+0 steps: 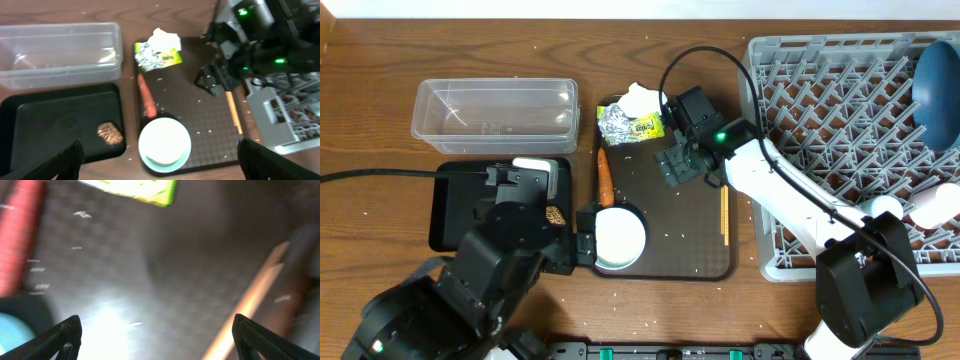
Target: Sort waste into correct bins and load items into the dishwasher rack
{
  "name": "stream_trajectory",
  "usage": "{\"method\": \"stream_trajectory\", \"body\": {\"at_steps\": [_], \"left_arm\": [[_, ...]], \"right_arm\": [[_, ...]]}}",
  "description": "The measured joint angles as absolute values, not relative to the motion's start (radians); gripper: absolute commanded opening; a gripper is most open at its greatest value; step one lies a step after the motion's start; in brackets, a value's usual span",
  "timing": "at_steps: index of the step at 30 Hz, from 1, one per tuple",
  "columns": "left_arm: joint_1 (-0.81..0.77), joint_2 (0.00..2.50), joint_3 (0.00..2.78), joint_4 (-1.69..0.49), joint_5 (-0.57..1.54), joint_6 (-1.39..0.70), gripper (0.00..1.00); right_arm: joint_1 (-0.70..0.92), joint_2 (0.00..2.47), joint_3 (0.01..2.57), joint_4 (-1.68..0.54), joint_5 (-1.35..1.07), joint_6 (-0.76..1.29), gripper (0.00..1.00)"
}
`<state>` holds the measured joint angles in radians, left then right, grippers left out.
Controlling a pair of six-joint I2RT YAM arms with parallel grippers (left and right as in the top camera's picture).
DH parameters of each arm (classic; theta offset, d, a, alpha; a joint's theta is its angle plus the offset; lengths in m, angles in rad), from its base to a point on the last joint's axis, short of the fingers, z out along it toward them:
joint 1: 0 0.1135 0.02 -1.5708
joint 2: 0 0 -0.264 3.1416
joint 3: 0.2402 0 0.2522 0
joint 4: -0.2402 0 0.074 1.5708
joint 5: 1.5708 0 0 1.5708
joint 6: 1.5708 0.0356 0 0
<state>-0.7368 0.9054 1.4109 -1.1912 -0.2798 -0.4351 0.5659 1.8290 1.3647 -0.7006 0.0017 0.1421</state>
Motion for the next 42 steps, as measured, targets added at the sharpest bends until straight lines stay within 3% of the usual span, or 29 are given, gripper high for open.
{"method": "stream_trajectory", "body": {"at_steps": [10, 14, 21, 23, 28, 31, 42], "left_arm": [[-0.737, 1.035, 1.411, -1.209, -0.319, -0.476, 0.99], [-0.737, 1.084, 1.411, -1.197, -0.333, -0.471, 0.99], [-0.719, 1.154, 1.411, -1.121, -0.384, -0.444, 0.98], [-0.696, 1.18, 1.411, -1.091, -0.367, -0.424, 0.97], [-0.669, 1.25, 1.411, -1.094, -0.311, -0.392, 0.97], [-0.668, 1.26, 1.411, -1.095, -0.291, -0.39, 0.97], [-0.668, 1.137, 1.411, -1.219, -0.274, -0.388, 0.98]], "right_arm": [[0.532, 1.829, 1.364, -0.524, -0.169, 0.333, 0.77], [0.529, 1.829, 1.365, -0.527, -0.138, 0.343, 0.84], [0.442, 1.687, 1.363, -0.657, -0.118, 0.352, 0.81], [0.41, 1.595, 1.363, -0.726, -0.114, 0.354, 0.77], [0.38, 1.459, 1.37, -0.809, -0.118, 0.355, 0.48], [0.39, 1.468, 1.371, -0.865, -0.123, 0.364, 0.43], [0.48, 1.803, 1.266, -0.83, -0.014, 0.506, 0.42]]}}
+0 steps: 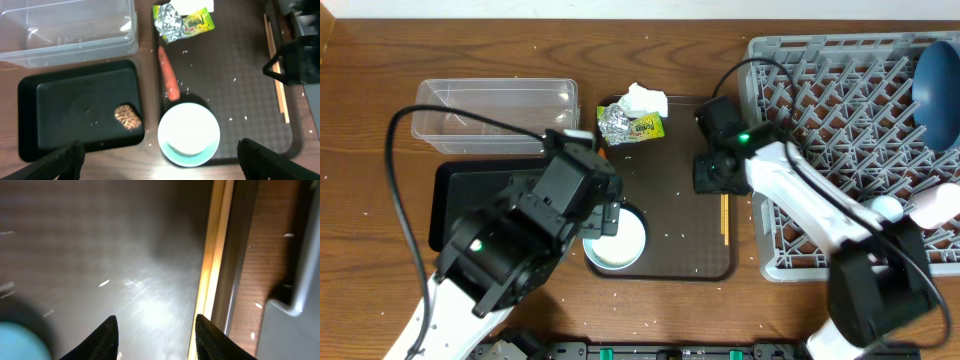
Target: Sort waste into correct bins and load items into the dishwasher rack
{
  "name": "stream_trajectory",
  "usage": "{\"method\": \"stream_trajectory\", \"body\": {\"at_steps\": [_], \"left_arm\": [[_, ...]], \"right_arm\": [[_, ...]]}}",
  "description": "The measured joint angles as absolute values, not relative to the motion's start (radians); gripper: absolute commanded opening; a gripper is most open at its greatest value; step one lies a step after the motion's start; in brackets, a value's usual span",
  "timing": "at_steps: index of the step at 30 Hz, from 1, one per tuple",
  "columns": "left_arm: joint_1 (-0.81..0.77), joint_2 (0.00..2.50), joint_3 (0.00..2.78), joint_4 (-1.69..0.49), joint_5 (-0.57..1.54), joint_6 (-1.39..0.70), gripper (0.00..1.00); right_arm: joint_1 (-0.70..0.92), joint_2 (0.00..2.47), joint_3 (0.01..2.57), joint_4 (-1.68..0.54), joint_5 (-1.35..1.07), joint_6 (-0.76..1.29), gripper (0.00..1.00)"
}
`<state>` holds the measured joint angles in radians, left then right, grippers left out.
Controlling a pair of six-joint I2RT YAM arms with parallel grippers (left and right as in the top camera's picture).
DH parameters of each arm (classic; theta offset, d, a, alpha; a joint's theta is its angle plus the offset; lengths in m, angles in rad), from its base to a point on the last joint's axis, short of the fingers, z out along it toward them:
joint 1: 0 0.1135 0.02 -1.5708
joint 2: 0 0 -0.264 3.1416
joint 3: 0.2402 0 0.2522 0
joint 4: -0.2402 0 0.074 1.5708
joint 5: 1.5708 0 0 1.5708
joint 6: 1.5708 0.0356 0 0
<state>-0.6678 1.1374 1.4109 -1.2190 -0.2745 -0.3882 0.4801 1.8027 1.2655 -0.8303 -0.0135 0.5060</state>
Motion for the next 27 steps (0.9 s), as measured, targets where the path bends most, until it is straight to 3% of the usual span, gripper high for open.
{"method": "stream_trajectory", "body": {"at_steps": [15, 20, 23, 27], "left_arm": [[-0.667, 1.124, 1.411, -1.305, -0.268, -0.388, 0.99], [-0.667, 1.124, 1.411, -1.304, -0.268, -0.388, 0.98], [-0.667, 1.124, 1.411, -1.305, -0.268, -0.388, 0.99], [-0.667, 1.124, 1.411, -1.305, -0.268, -0.388, 0.99]], "right_arm": [[0.474, 1.892, 1.23, -0.755, 0.096, 0.606, 0.36], [0.472, 1.892, 1.184, -0.725, 0.102, 0.628, 0.27], [0.472, 1.892, 1.17, -0.712, 0.095, 0.639, 0.16], [0.472, 1.892, 1.168, -0.701, 0.078, 0.641, 0.24]]}}
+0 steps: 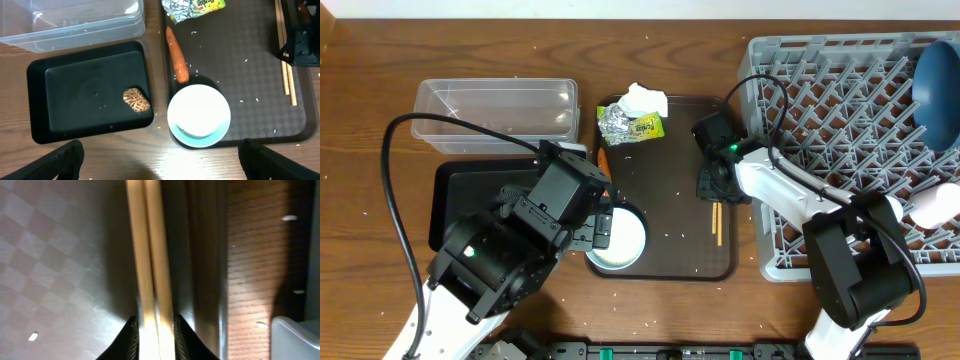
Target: Sort waste into correct bins and load items into the dishwasher rack
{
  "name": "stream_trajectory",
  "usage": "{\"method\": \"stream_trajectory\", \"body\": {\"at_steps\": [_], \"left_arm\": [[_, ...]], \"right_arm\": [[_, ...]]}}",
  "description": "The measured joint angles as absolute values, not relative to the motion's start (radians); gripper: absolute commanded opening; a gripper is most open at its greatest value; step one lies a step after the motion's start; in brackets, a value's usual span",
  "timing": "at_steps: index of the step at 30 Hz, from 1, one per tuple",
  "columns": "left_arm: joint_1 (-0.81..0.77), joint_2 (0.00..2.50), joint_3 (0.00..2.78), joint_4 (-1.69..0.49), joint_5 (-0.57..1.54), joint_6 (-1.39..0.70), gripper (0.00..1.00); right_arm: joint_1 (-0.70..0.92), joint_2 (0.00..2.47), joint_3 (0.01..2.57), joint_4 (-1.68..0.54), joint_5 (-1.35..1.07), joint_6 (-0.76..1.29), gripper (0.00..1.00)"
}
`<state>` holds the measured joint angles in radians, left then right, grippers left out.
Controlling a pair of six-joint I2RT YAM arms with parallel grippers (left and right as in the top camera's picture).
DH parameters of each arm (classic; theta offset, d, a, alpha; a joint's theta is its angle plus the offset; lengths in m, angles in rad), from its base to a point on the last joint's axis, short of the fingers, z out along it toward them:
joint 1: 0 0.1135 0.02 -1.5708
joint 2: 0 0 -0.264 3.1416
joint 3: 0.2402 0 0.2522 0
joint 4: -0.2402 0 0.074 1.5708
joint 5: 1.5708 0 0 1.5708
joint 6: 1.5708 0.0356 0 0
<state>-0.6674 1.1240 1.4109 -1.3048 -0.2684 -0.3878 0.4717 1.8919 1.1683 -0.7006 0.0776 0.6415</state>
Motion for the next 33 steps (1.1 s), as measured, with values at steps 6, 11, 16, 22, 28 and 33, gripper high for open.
{"method": "stream_trajectory", "body": {"at_steps": [6, 11, 16, 22, 28, 33], "left_arm": [[-0.667, 1.124, 1.411, -1.305, -0.268, -0.388, 0.98], [-0.667, 1.124, 1.411, -1.299, -0.268, -0.388, 0.98], [-0.667, 1.124, 1.411, -1.298, -0.268, -0.388, 0.98], [-0.667, 1.124, 1.411, -1.298, -0.268, -0.388, 0.98], [-0.667, 1.124, 1.411, -1.298, -0.268, -0.388, 0.98], [-0.667, 1.124, 1.411, -1.298, -0.268, -0.388, 0.98]], "right_arm": [[0.472, 1.892, 1.168, -0.69, 0.064, 0.601, 0.46], [0.472, 1.859, 1.168, -0.689, 0.059, 0.553, 0.42], [0.472, 1.784, 1.169, -0.686, 0.035, 0.54, 0.34], [0.473, 1.803, 1.169, -0.668, 0.025, 0.582, 0.33], [0.473, 1.893, 1.169, -0.62, 0.022, 0.612, 0.27], [0.473, 1.908, 1.171, -0.622, 0.022, 0.631, 0.03]]}}
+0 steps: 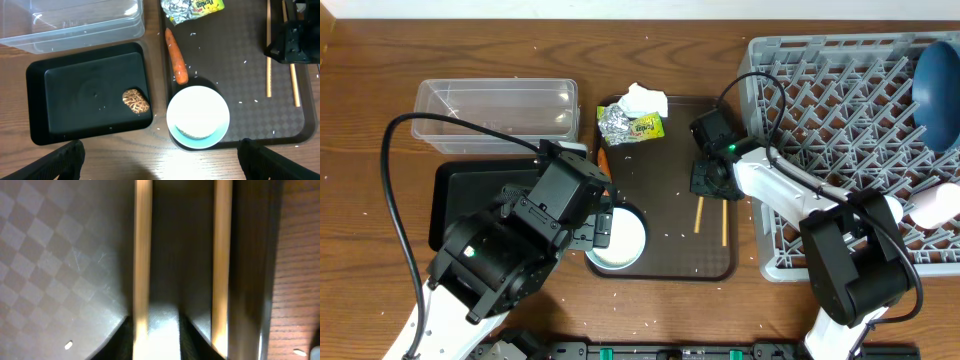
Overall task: Sort waste into correct bins and load items into the dishwasher rack
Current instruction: 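Lift the chopstick and carry it toward the dish rack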
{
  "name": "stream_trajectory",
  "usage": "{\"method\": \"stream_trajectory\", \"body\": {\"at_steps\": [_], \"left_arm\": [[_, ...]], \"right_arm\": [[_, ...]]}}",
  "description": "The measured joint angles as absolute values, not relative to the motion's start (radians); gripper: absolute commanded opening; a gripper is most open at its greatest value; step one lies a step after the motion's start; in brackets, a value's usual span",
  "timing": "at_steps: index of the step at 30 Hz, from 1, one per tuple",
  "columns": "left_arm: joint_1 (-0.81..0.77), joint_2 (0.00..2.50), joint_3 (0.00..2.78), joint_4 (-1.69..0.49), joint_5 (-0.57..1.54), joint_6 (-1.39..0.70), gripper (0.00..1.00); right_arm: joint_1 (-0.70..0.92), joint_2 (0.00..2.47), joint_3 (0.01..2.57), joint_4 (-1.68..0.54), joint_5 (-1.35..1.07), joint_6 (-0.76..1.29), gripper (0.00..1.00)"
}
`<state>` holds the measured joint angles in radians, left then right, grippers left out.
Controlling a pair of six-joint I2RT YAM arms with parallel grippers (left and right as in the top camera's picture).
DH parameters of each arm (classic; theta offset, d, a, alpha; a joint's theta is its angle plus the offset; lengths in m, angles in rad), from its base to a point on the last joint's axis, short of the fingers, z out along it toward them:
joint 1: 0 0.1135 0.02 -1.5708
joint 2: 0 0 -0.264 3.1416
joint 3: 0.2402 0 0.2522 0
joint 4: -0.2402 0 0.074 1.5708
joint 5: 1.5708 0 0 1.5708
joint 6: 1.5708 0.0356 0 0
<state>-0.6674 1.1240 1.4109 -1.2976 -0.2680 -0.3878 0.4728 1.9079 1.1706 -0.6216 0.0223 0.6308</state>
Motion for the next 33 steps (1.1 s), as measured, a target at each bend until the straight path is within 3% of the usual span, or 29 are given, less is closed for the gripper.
{"method": "stream_trajectory", "body": {"at_steps": [8, 13, 20, 27, 28, 29, 30, 33], "left_arm": [[-0.667, 1.124, 1.411, -1.298, -0.268, -0.388, 0.98], [-0.667, 1.124, 1.411, -1.298, -0.268, -0.388, 0.98], [-0.667, 1.124, 1.411, -1.297, -0.268, -0.388, 0.98], [-0.667, 1.124, 1.411, -1.297, -0.268, -0.388, 0.98], [-0.667, 1.124, 1.411, -1.297, -0.268, -0.388, 0.98], [-0.667, 1.124, 1.411, -1.296, -0.268, -0.388, 0.98], [-0.667, 1.124, 1.411, -1.296, -0.268, -0.388, 0.98], [-0.667, 1.124, 1.411, -1.294, -0.268, -0.388, 0.98]], "right_arm": [[0.472, 1.895, 1.171, -0.61, -0.038, 0.567, 0.01], [0.444, 1.735, 1.174, -0.629, -0.149, 0.455, 0.01], [0.249, 1.437, 1.222, -0.693, -0.139, 0.274, 0.01], [0.096, 1.526, 1.222, -0.733, -0.066, 0.127, 0.01], [0.094, 1.548, 1.221, -0.733, -0.058, 0.117, 0.07], [0.093, 1.565, 1.219, -0.731, -0.05, 0.109, 0.29], [0.094, 1.581, 1.216, -0.73, -0.048, 0.104, 0.38], [0.104, 1.594, 1.214, -0.738, -0.053, 0.069, 0.4]]}}
